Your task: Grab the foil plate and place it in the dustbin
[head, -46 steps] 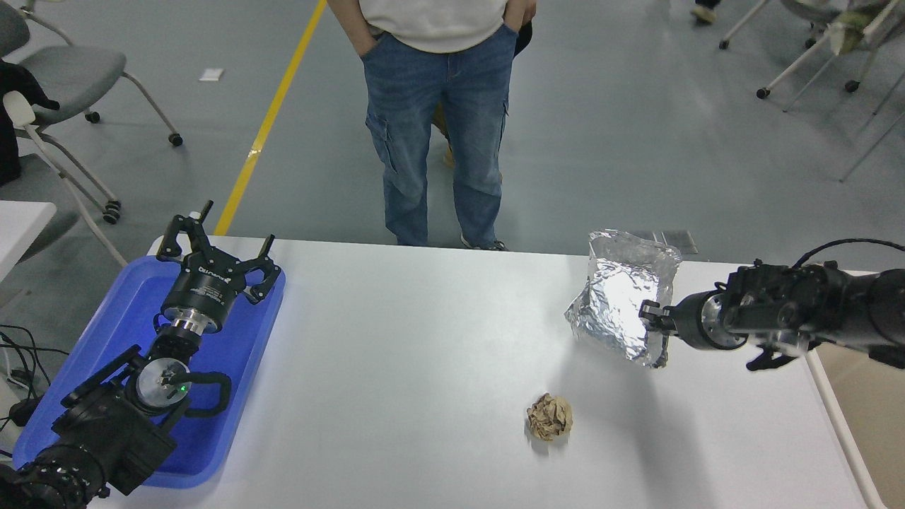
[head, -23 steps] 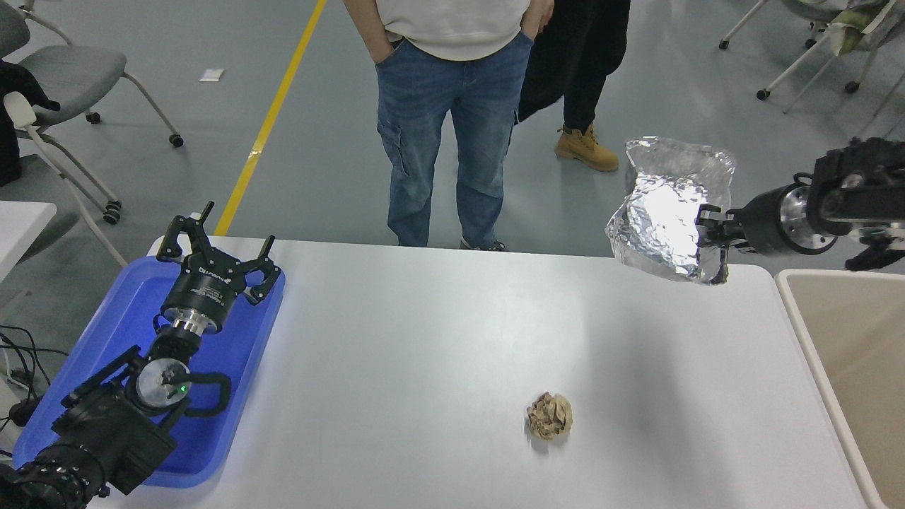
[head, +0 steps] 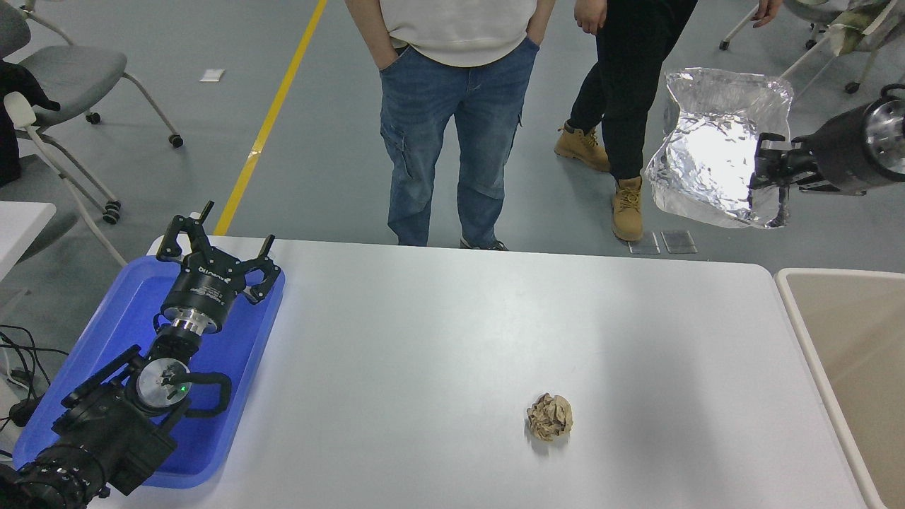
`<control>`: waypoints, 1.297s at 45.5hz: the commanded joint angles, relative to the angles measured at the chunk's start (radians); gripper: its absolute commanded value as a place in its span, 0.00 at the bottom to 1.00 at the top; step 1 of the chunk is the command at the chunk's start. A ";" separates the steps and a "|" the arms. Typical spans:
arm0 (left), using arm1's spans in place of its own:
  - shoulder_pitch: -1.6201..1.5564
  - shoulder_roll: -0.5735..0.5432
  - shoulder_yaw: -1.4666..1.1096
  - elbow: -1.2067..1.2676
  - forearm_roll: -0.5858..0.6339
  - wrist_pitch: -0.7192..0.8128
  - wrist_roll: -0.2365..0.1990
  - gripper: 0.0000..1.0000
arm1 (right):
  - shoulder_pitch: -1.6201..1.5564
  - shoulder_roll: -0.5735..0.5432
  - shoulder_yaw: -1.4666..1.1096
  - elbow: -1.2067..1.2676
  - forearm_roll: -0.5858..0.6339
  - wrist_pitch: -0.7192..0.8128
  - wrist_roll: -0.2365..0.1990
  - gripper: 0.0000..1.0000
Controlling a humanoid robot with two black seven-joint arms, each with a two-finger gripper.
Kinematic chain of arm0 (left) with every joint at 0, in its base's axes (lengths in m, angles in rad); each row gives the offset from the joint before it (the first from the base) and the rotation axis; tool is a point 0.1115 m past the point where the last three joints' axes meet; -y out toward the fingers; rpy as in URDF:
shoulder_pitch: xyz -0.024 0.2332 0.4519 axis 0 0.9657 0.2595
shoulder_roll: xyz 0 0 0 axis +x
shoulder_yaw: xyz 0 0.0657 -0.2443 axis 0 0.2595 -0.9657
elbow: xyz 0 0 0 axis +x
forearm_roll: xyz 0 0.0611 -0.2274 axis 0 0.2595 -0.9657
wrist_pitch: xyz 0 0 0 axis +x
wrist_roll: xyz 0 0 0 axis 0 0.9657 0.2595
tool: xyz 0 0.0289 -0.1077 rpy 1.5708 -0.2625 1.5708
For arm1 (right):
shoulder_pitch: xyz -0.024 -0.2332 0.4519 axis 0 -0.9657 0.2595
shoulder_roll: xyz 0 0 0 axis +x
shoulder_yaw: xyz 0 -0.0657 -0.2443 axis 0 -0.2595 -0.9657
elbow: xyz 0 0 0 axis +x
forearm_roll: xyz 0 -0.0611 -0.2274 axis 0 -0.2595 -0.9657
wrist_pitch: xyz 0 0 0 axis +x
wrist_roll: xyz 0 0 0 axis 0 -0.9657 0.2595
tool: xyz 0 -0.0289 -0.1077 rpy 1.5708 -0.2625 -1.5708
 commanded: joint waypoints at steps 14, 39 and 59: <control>0.000 0.000 -0.002 0.000 0.000 0.000 0.000 1.00 | -0.227 -0.062 -0.186 -0.220 0.090 -0.135 -0.003 0.00; 0.000 0.000 0.000 0.000 0.000 0.000 0.000 1.00 | -0.868 -0.117 -0.005 -0.714 0.253 -0.265 -0.003 0.00; 0.000 0.000 -0.002 0.000 0.000 0.000 0.000 1.00 | -1.317 -0.090 0.294 -1.027 0.236 -0.271 -0.009 0.00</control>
